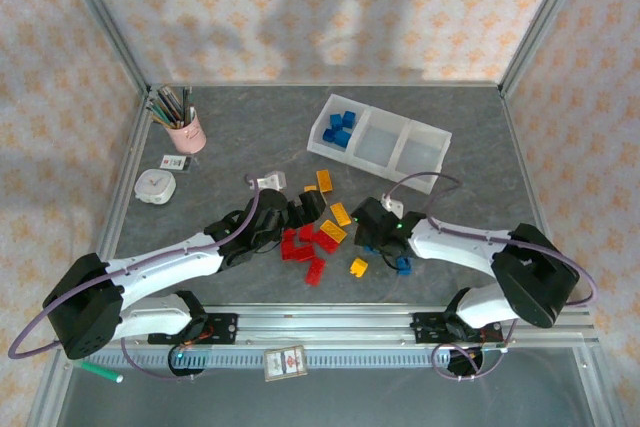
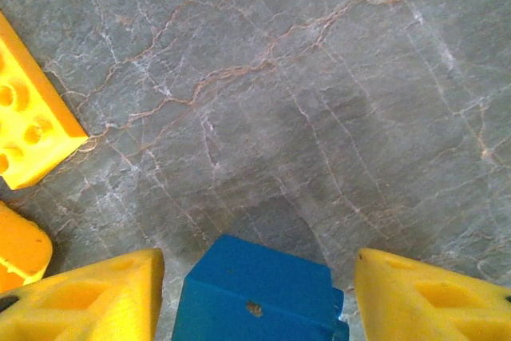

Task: Sort the legos into containers by color
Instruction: Pick up the lego from the bottom-center of the table, then place the lego in the container.

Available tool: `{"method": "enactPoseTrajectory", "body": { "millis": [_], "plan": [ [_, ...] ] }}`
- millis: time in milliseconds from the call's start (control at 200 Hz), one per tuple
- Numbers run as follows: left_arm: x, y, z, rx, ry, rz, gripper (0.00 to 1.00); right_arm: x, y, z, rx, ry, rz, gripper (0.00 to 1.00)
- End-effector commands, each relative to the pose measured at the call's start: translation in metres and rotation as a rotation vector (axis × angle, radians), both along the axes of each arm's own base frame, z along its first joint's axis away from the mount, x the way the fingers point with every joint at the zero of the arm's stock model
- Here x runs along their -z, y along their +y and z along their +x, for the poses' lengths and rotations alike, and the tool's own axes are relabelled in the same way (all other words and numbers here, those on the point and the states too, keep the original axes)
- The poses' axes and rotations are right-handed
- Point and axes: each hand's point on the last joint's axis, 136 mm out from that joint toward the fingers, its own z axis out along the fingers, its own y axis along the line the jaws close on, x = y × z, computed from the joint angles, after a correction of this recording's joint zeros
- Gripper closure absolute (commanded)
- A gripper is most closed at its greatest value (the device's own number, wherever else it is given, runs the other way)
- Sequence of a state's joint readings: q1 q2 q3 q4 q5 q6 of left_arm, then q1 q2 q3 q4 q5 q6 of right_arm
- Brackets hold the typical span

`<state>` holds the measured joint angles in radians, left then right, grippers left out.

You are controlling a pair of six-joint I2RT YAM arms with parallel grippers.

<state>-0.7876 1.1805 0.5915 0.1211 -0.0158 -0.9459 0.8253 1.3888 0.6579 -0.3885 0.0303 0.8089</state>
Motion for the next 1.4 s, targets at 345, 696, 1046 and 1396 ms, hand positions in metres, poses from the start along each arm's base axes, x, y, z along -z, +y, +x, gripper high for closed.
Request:
{"method": "enactPoseTrajectory", "body": {
  "millis": [345,696,1046,1396],
  "plan": [
    [-0.001,0.006,0.001,-0.033,-0.014,-0.001,0.01,0.001,-0.002,0.005,-0.003,-0.036,-0.028,0.53],
    [-0.010,0.014,0.002,-0.055,-0.036,0.029,0.01,-0.027,0.006,0.022,-0.027,-0.115,-0.030,0.57],
    [-0.027,0.043,0.011,-0.108,-0.070,0.061,0.01,-0.082,0.029,0.091,-0.076,-0.241,-0.002,0.57],
    [-0.047,0.072,0.034,-0.138,-0.105,0.117,0.01,-0.122,0.067,0.208,-0.100,-0.396,-0.023,0.58]
  ]
}}
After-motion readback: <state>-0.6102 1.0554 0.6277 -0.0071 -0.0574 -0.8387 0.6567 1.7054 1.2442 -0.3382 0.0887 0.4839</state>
